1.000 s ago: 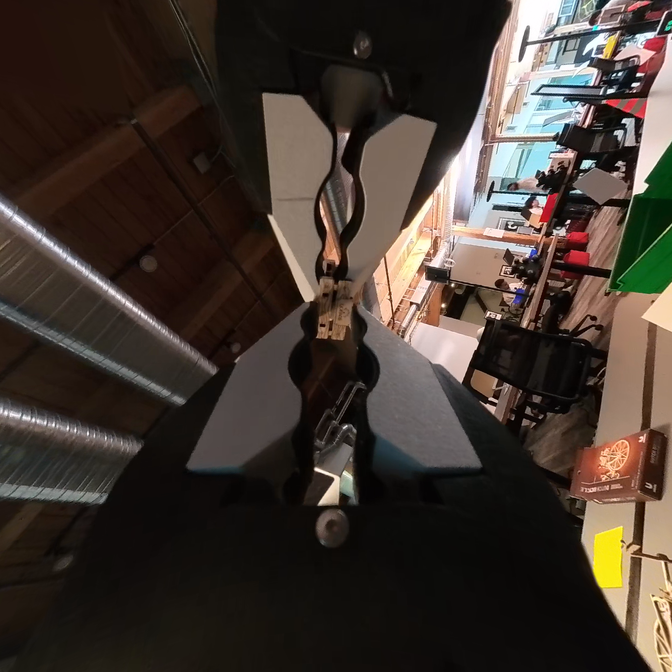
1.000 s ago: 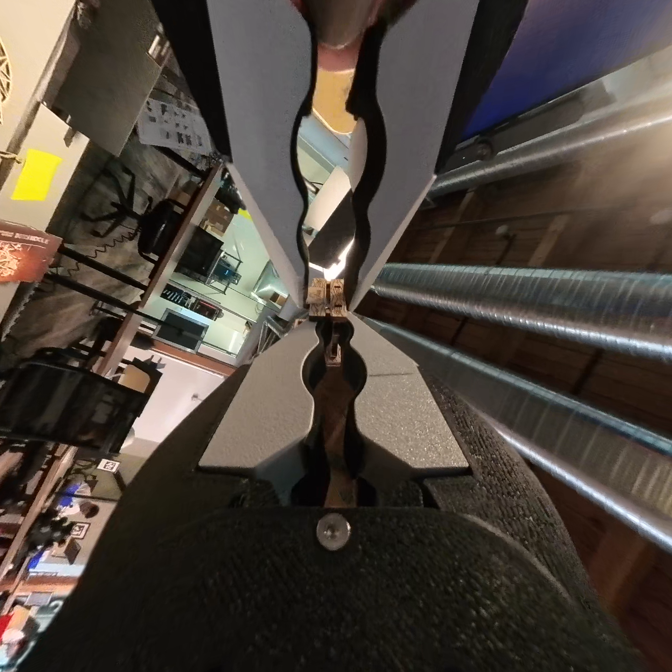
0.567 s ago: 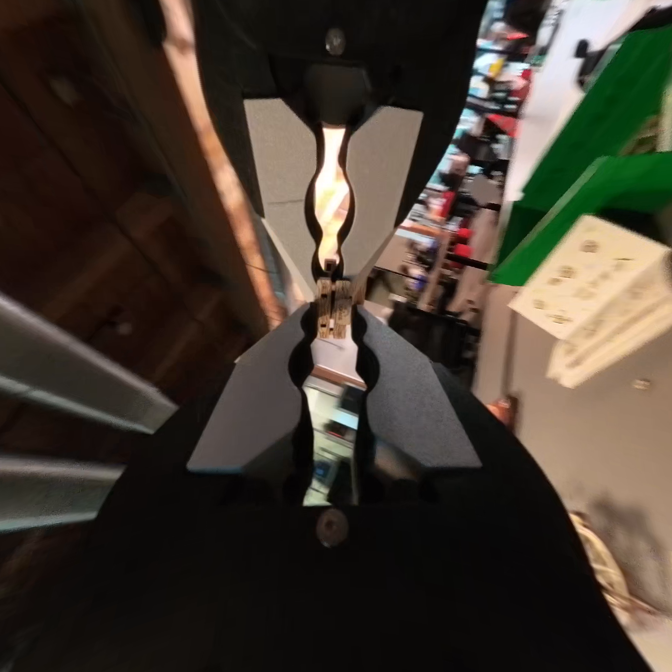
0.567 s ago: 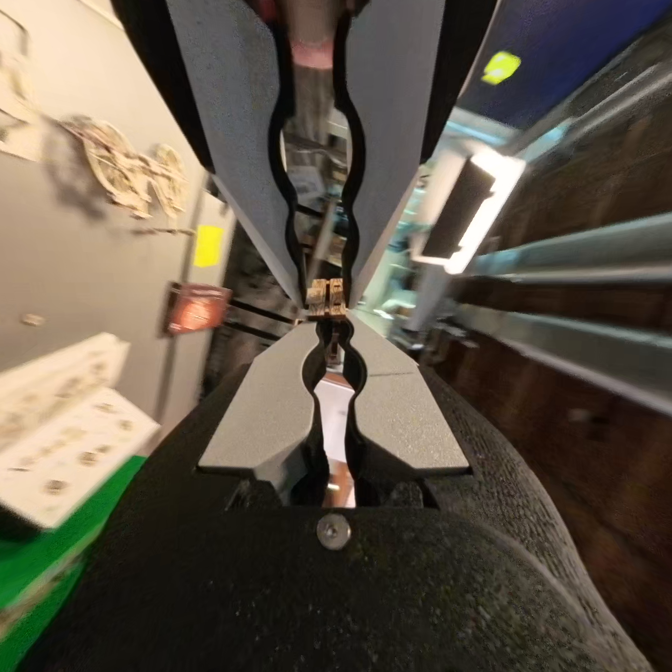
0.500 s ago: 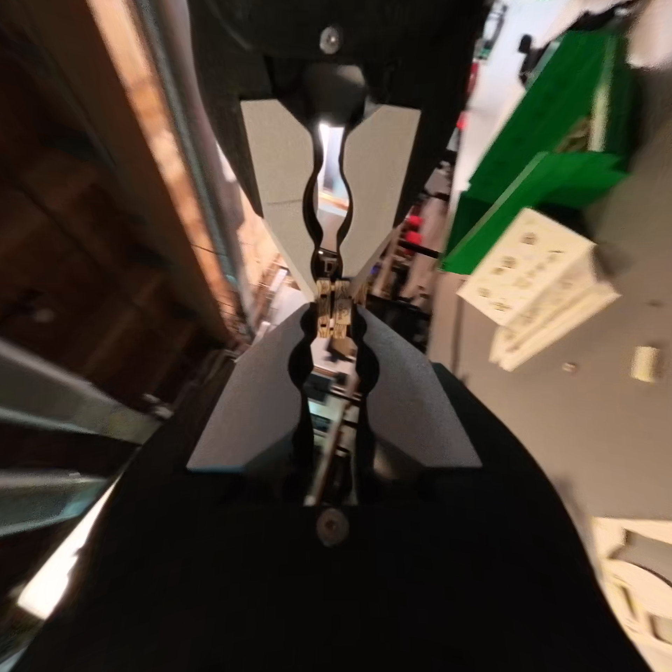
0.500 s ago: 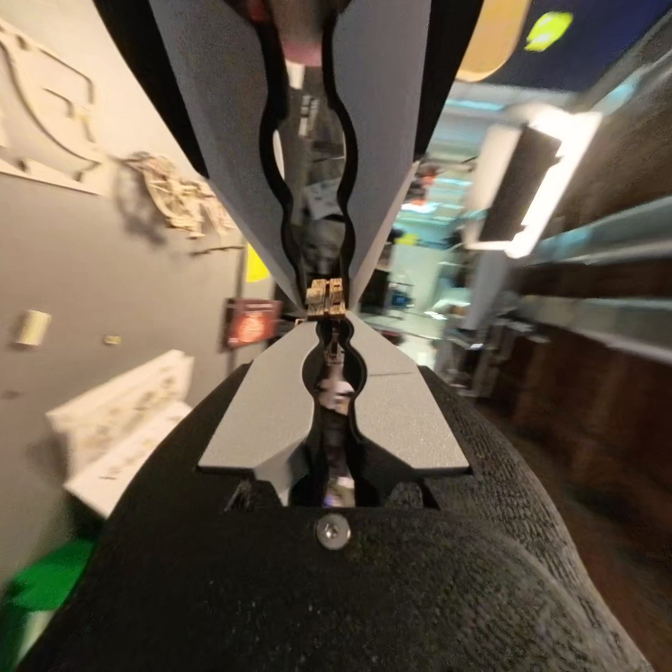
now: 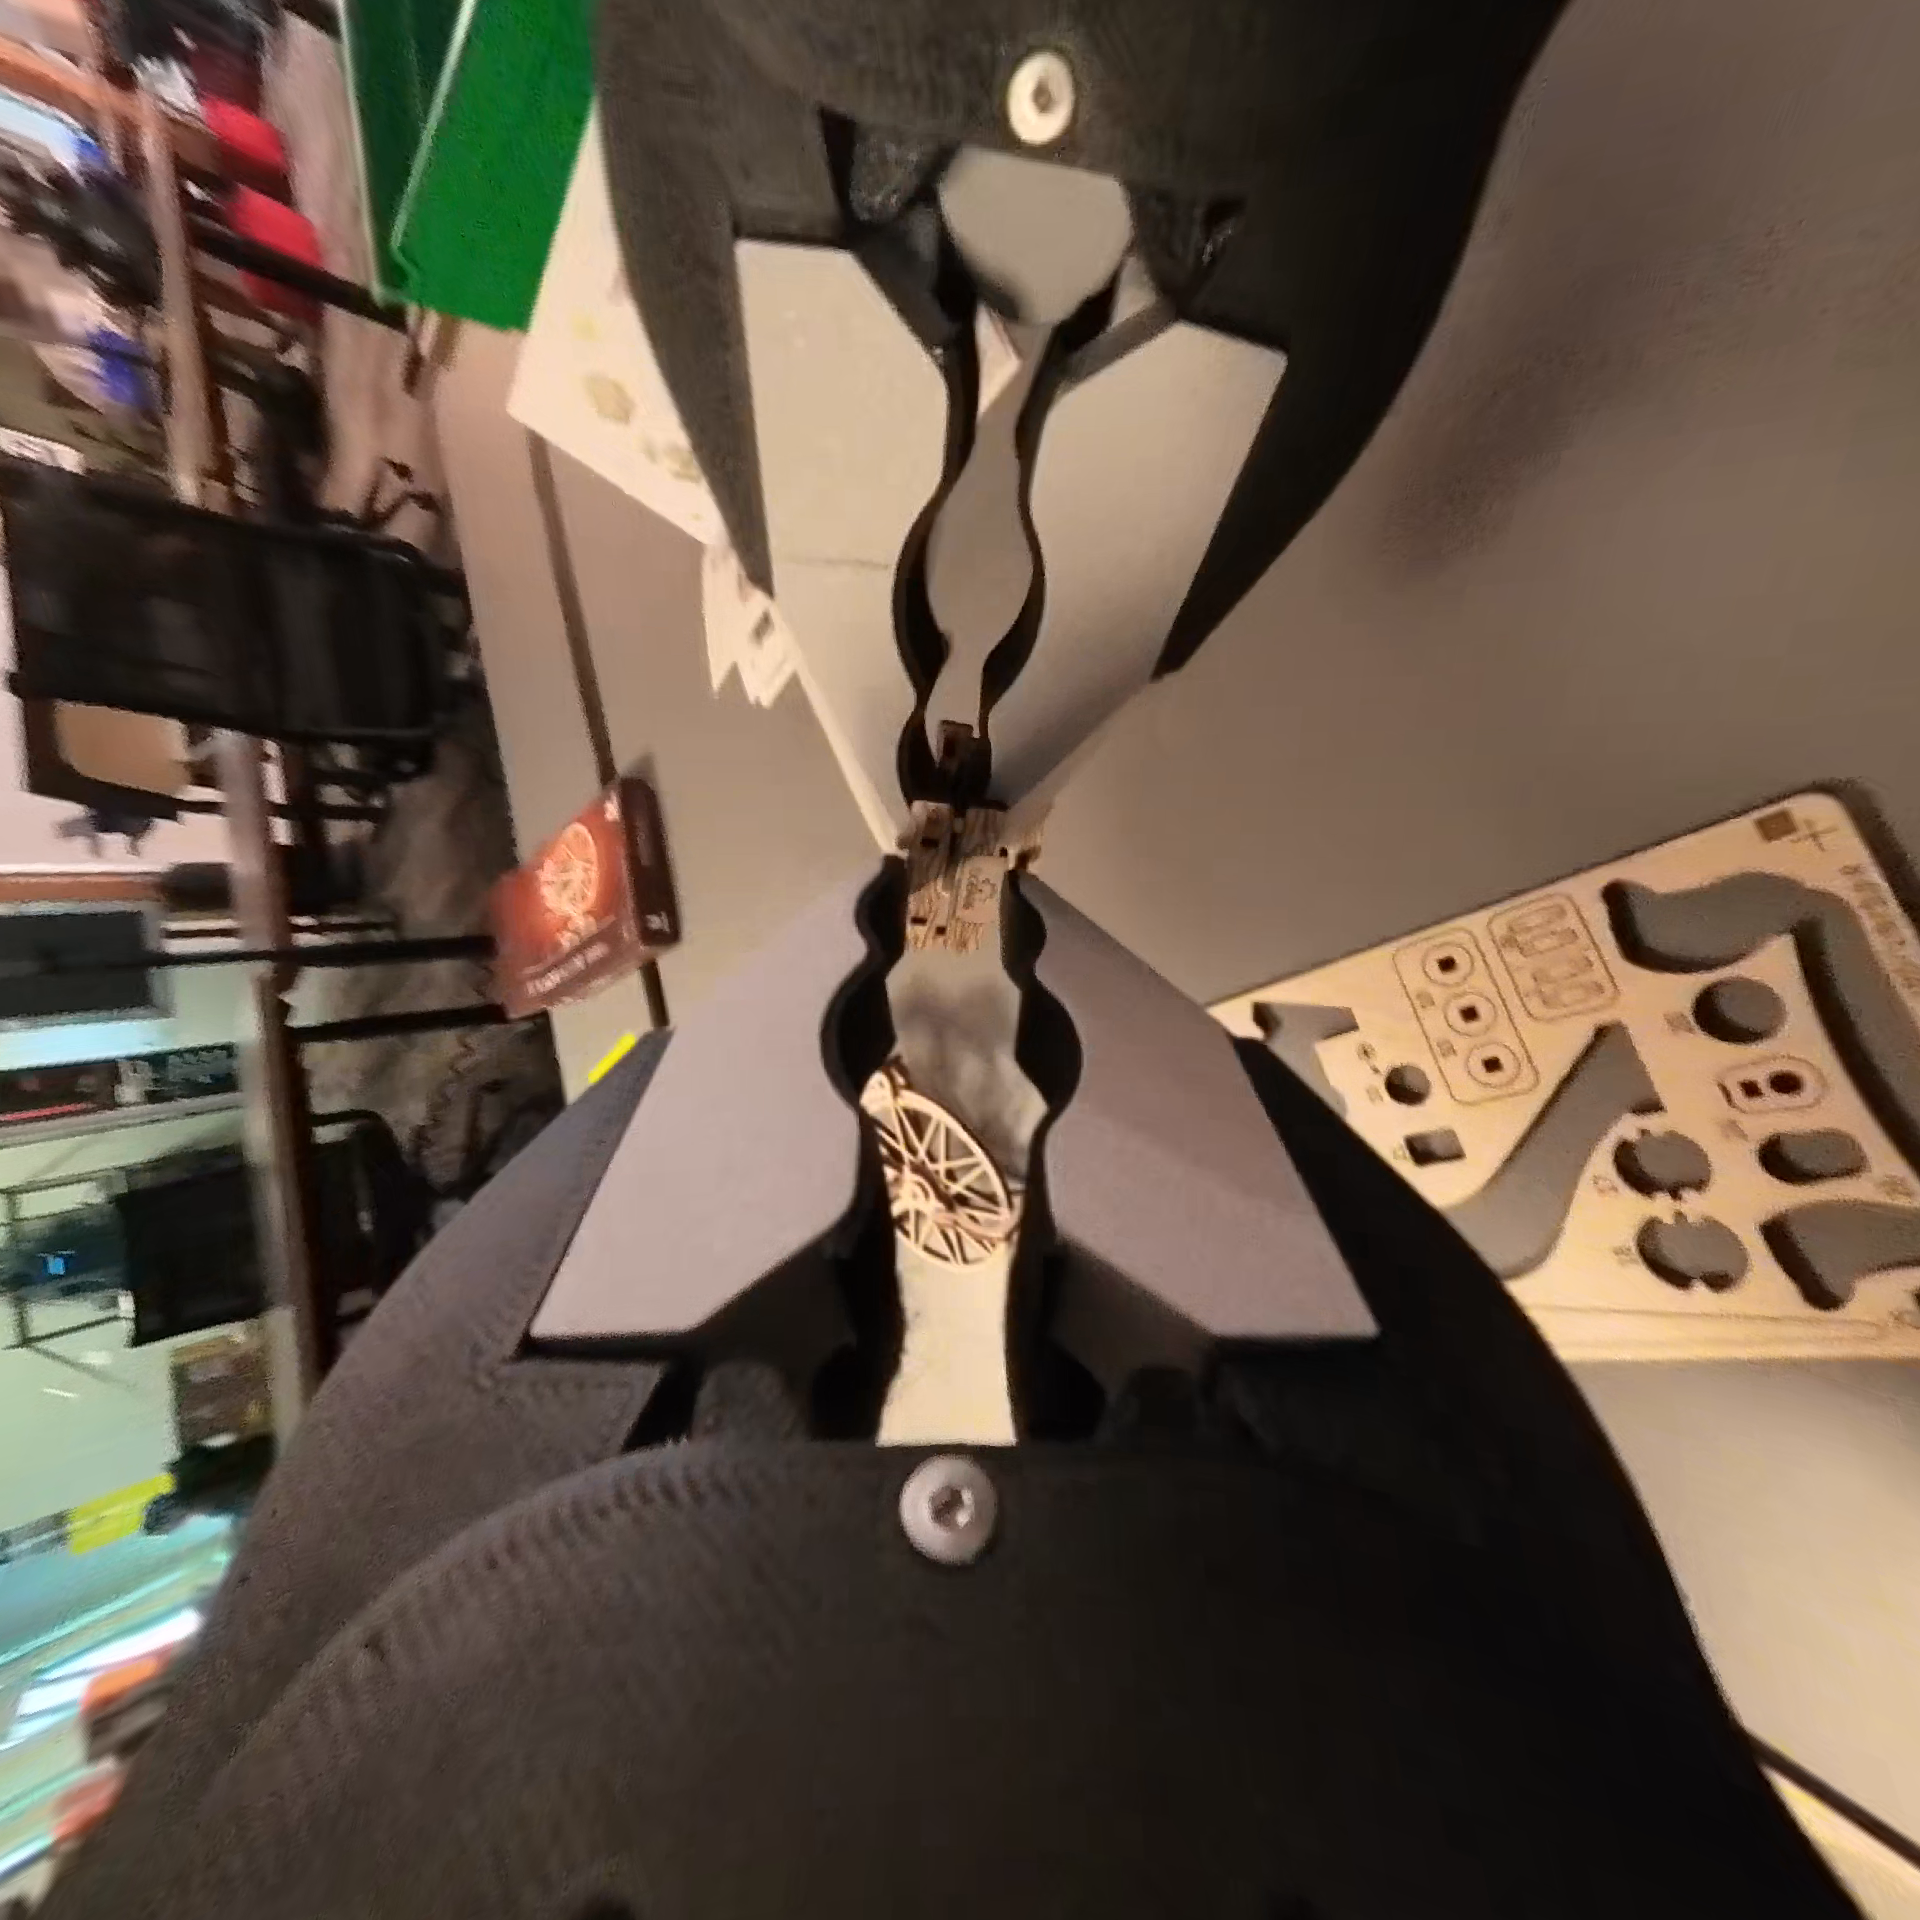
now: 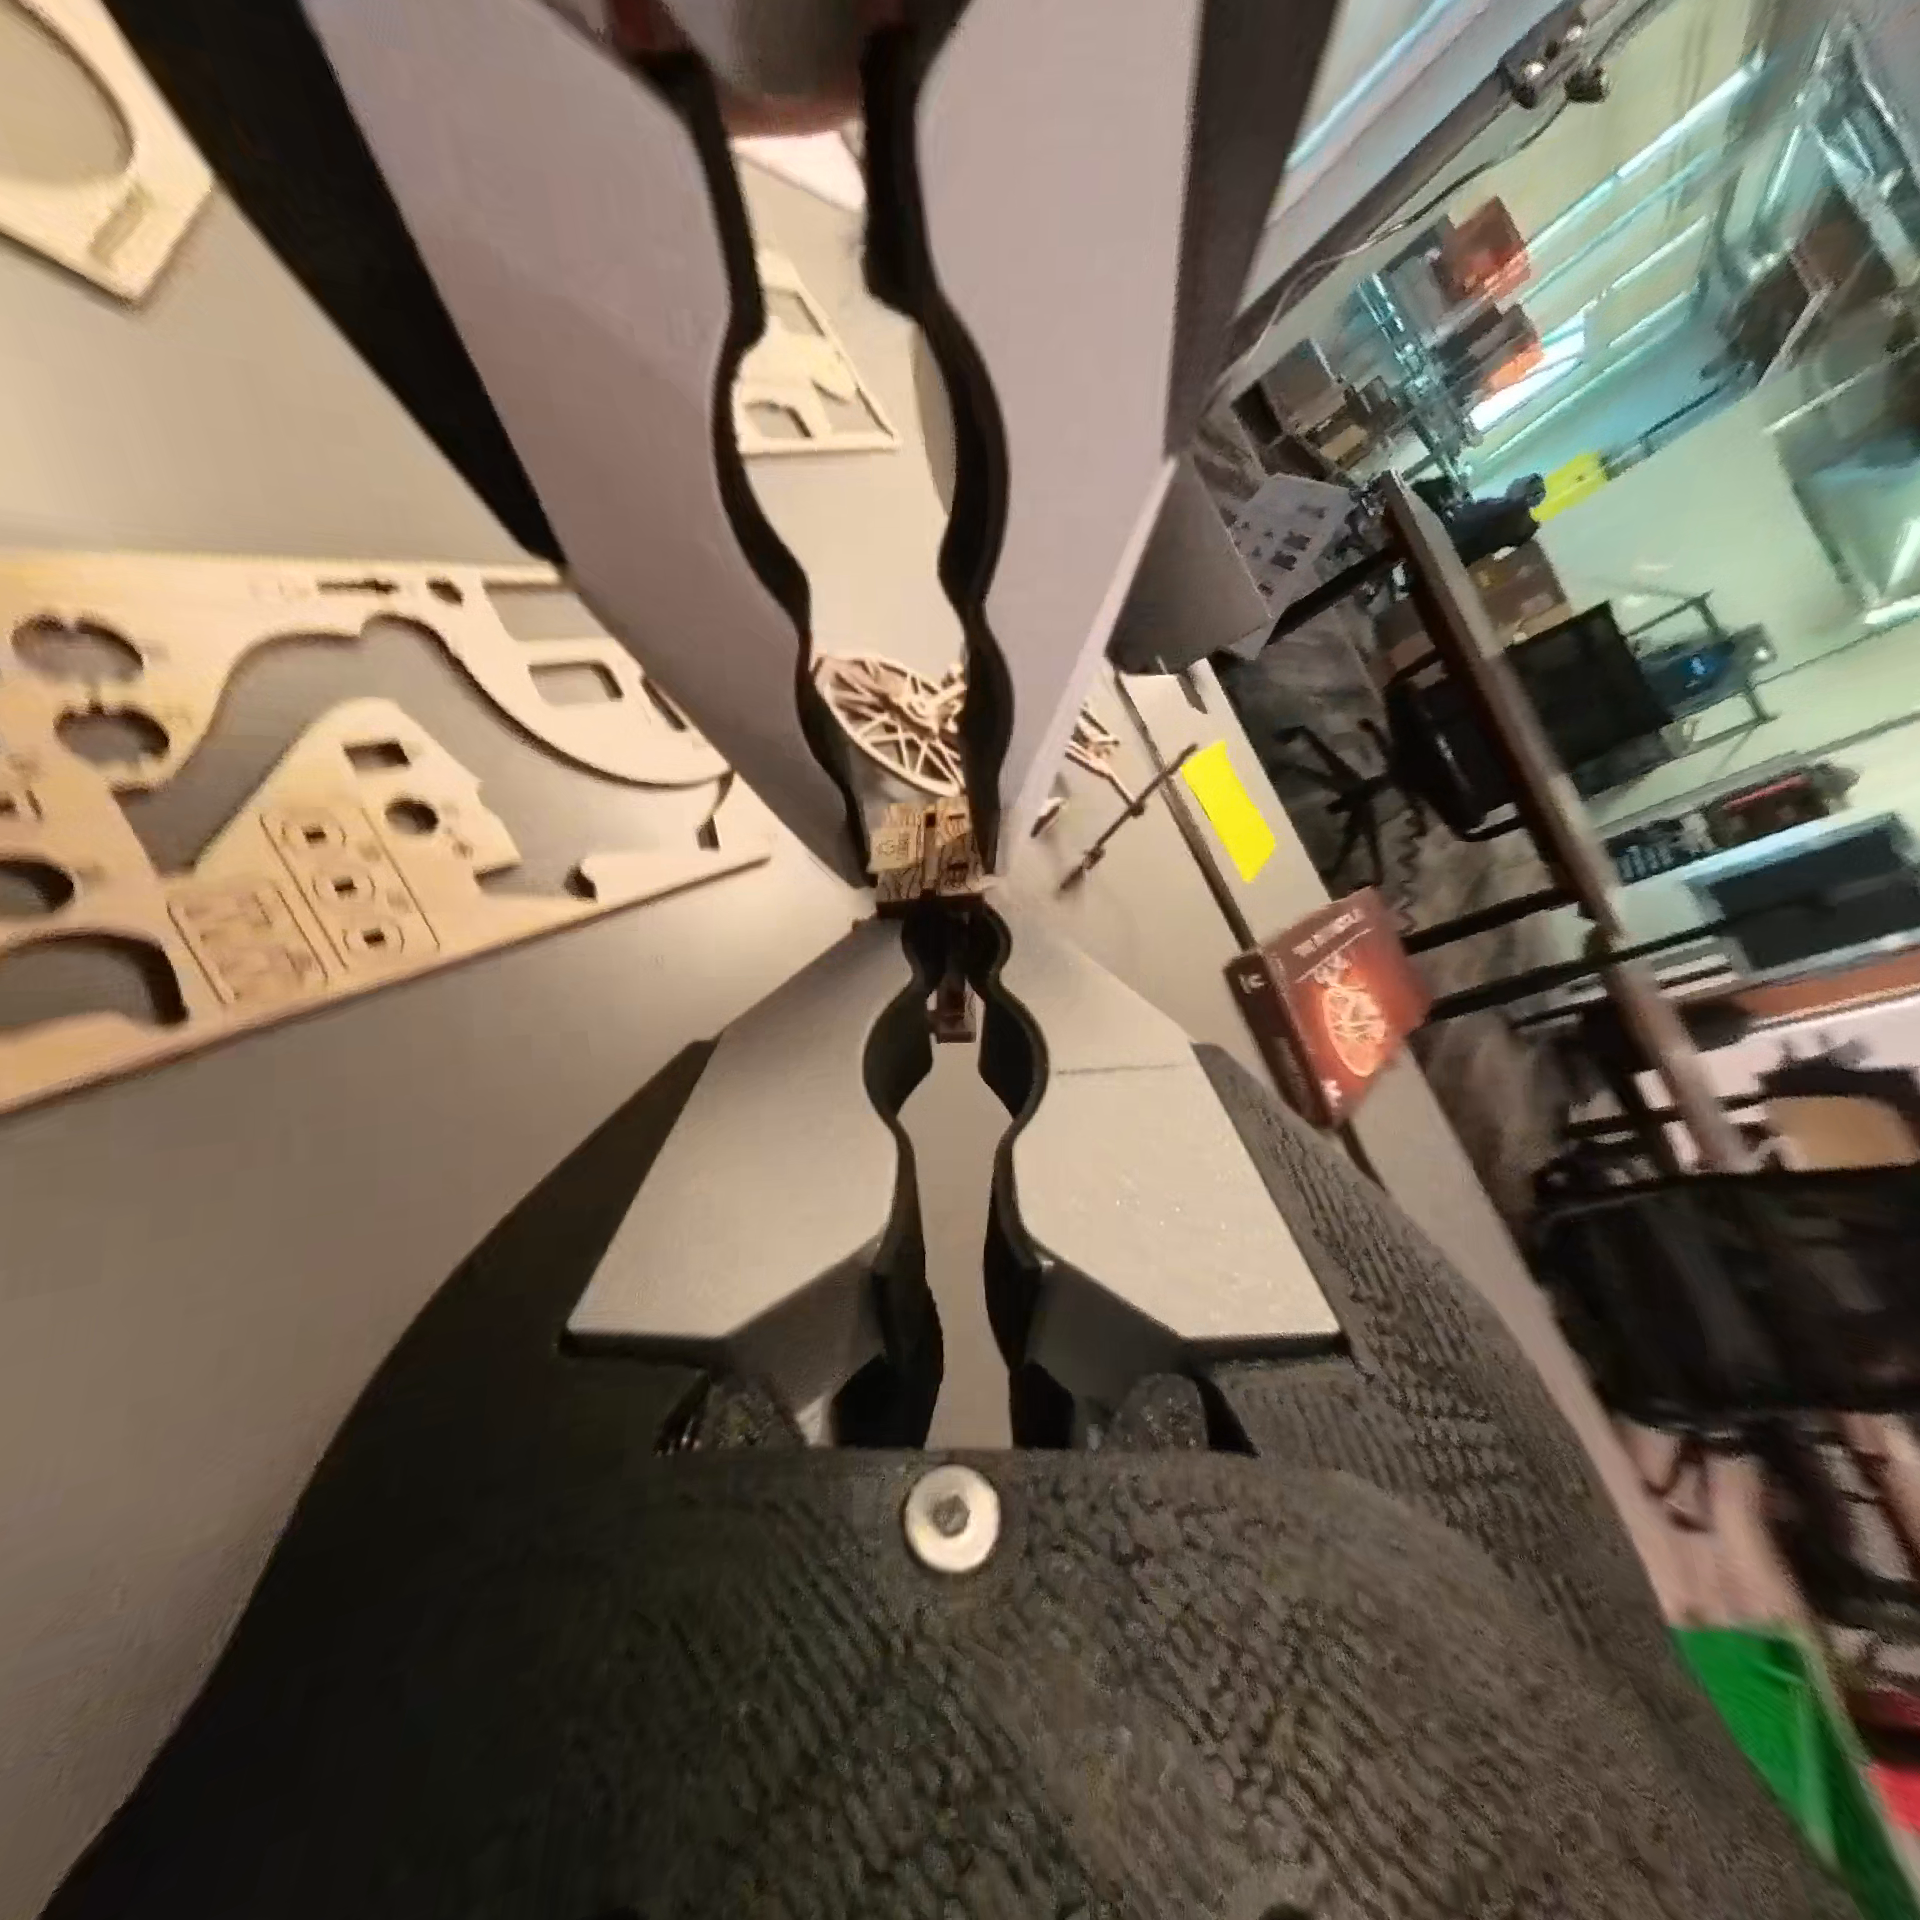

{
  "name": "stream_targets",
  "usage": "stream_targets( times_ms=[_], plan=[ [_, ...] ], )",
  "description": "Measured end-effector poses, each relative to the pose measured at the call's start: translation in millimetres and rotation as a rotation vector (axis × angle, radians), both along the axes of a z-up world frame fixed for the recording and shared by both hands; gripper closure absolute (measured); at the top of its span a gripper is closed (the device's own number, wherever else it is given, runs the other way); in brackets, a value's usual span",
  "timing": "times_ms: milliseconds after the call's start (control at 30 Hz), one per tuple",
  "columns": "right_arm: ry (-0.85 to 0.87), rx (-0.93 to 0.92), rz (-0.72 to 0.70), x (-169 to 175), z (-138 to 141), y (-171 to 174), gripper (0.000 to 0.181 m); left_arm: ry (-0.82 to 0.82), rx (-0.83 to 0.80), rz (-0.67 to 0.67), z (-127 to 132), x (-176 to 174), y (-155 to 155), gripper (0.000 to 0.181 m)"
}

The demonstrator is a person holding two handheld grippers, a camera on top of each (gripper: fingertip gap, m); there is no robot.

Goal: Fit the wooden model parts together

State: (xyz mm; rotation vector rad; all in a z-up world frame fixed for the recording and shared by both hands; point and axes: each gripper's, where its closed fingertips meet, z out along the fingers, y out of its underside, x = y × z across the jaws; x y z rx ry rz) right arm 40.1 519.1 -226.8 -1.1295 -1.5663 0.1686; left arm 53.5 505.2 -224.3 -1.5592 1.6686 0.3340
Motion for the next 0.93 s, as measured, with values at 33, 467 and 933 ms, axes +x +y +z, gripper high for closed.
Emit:
stream_targets(
  times_ms=[33, 467, 933],
  plan=[
    [0.03, -0.031, -0.006, -3.8, 0.1, 0.7, 0.181, -0.012, -0.017, 0.014, -0.2, -3.6, 0.6, 0.164],
    [-0.057, 0.077, -0.054, 0.2, -21.6, 8.7, 0.181, 0.102, -0.003, 0.016, -23.5, -1.9, 9.2, 0.165],
    [-0.118, 0.335, -0.096, 5.8, -32.6, 25.8, 0.181, 0.039, 0.354, -0.024, -36.0, 3.0, 26.2, 0.164]
  ],
)
